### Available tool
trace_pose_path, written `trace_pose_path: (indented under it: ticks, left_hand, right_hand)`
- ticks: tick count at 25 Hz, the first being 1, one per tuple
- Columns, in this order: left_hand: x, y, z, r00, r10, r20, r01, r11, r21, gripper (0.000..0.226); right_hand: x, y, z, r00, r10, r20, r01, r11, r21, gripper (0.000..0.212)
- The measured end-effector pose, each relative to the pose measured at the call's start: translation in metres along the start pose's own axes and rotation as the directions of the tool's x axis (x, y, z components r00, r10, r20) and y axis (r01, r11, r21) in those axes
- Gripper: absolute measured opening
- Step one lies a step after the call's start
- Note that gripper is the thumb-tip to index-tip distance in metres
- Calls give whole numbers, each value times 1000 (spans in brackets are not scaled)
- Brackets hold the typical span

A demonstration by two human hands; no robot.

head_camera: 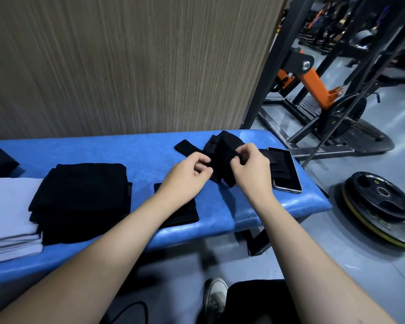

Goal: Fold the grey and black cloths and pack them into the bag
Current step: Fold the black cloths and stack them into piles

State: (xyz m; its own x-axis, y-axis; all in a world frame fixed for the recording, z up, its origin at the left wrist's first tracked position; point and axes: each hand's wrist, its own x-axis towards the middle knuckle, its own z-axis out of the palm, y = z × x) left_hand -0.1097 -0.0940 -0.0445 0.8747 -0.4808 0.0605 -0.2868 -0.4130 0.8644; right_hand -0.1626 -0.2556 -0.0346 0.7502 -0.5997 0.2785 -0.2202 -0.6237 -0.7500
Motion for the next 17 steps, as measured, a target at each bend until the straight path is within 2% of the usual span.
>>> trace_pose_path:
  ticks: [3,6,8,10,14,17]
  left_hand:
    - [2,6,3,996,-44,74,59,974,-218,25]
    - [3,7,4,994,-50,95,76,949,-305,31]
    - [3,6,7,996,-30,79,51,960,-274,37]
    - [3,5,9,995,-2,95,27,965,-259,48]
    - [5,-1,10,983,93,159,-62,980,-190,72]
    - [5,-1,9,978,169,123,-163,985,-62,74]
  right_hand:
    - [-4,-7,-2,997,70,21,-73,976,207,15]
    - [-10,-12,-1,982,81,170,-144,906,399,21]
    - [-13,-13,1,956,82,281,-208,866,455,28]
    - [-13,-11,3,937,89,339,-240,868,434,38]
    - [-11,-9,3,932,59,357,-198,908,369,53]
    - [-12,-12,0,927,29,375,-189,897,400,55]
